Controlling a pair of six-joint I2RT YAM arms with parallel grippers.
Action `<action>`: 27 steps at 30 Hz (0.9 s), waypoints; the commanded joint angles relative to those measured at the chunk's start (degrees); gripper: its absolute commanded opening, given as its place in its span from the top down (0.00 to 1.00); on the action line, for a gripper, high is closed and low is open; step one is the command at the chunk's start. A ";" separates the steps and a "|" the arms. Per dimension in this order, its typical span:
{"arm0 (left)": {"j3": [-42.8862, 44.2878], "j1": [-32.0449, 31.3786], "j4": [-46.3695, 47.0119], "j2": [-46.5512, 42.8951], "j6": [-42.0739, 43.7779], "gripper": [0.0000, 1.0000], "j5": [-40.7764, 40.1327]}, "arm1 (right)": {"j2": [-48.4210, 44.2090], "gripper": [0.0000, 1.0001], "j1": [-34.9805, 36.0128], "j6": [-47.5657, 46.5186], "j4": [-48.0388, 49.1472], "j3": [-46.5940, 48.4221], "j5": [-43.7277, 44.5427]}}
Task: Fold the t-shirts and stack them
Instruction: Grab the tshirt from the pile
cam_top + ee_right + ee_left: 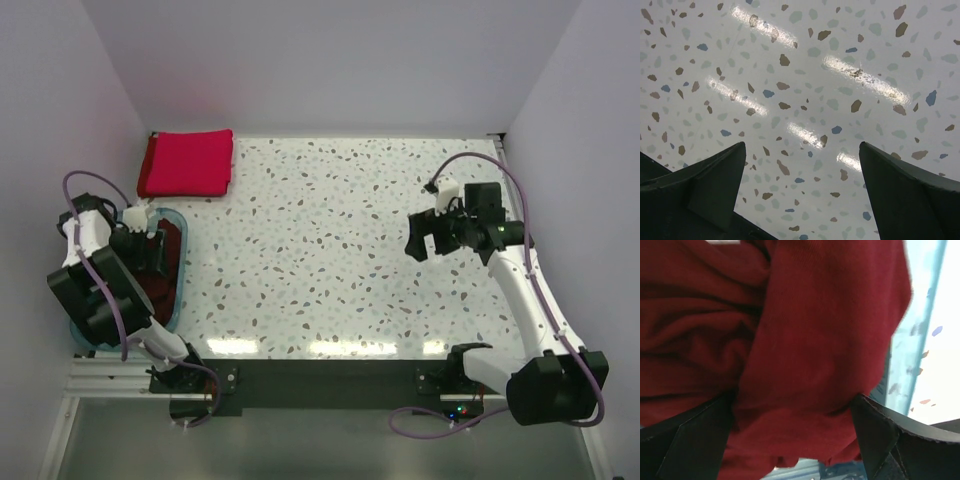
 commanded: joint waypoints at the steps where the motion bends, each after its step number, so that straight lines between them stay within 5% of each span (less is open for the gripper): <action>1: -4.34 -0.07 7.71 -3.52 2.42 0.00 -1.18 | 0.83 0.01 0.01 -0.79 -0.65 3.76 -2.36; 4: -5.23 0.02 9.47 -4.83 2.78 0.11 -0.56 | 1.54 0.01 0.01 -1.05 -0.83 4.99 -2.19; 7: -1.90 -0.07 9.47 -7.98 1.90 0.45 -0.13 | 1.80 0.01 0.01 -1.06 -0.92 5.52 -2.28; 8: -0.58 -0.07 8.69 -8.87 1.29 0.64 0.31 | 1.80 0.01 0.01 -0.97 -1.01 5.61 -2.28; 10: 4.43 -0.07 7.72 -11.06 0.58 0.81 0.75 | 1.80 0.01 0.01 -1.06 -0.92 5.61 -2.28; 11: 6.10 -0.07 7.11 -11.60 -0.03 0.99 0.93 | 1.71 0.01 0.01 -1.14 -1.09 5.44 -2.19; 20: 28.93 -1.56 5.08 -13.89 -4.68 1.00 11.10 | 1.71 0.01 0.01 -2.02 -1.80 5.96 -2.10; 23: 33.70 -6.82 7.70 -12.92 -8.11 1.00 12.88 | 1.63 0.01 0.01 -2.02 -1.89 6.57 -2.19; 27: 43.27 -22.43 13.95 -11.17 -14.09 1.00 10.86 | 1.45 0.01 0.01 -1.85 -2.15 7.28 -2.36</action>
